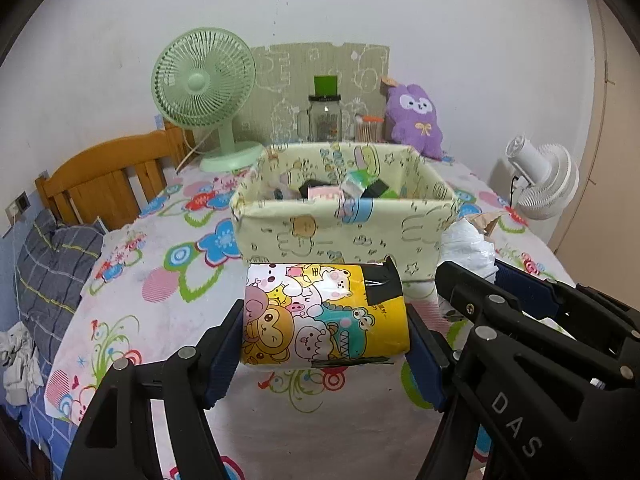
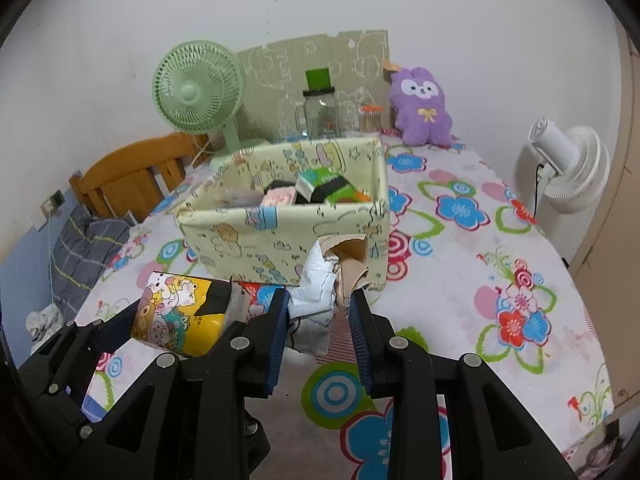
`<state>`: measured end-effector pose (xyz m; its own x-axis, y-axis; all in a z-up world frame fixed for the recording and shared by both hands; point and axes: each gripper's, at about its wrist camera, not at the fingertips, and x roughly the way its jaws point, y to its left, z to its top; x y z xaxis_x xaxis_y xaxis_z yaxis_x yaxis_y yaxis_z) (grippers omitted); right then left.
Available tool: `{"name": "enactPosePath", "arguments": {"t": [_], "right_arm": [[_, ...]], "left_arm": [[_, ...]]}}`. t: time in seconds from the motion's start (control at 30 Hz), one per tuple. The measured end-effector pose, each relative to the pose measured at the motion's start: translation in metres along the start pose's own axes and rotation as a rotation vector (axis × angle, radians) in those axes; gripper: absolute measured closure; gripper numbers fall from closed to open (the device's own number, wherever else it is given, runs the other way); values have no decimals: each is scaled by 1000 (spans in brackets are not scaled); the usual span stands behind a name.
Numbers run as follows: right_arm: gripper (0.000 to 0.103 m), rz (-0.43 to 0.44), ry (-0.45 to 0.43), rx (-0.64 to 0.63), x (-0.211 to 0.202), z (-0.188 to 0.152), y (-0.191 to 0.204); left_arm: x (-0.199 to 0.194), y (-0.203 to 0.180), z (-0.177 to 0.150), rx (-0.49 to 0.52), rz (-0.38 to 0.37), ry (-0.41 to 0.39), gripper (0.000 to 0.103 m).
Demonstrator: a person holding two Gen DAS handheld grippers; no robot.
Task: Organize soft objects
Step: 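Lift both held items and carry them over the yellow box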
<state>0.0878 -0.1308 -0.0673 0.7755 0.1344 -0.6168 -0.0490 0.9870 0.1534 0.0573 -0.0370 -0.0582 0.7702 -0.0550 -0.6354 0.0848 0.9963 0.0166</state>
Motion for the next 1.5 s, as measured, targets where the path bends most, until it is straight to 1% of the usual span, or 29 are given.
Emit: {"name": "enactPosePath", "arguments": {"t": [0.5,0.77,1.03,1.5], "right_arm": [[70,11,-79,-4,-42,23,7],[70,5,-112,-5,-56,35,9],[70,10,-125,-16,-55,46,13],[70,12,-115,-31,-28,71,17]], "left_arm": [[-39,0,22,-2,1,-80,28],[-51,-1,35,8,-6,-112,28],[-50,1,45,7,0,-128,28],[-27,10,64,-11,14,-120,28]]}}
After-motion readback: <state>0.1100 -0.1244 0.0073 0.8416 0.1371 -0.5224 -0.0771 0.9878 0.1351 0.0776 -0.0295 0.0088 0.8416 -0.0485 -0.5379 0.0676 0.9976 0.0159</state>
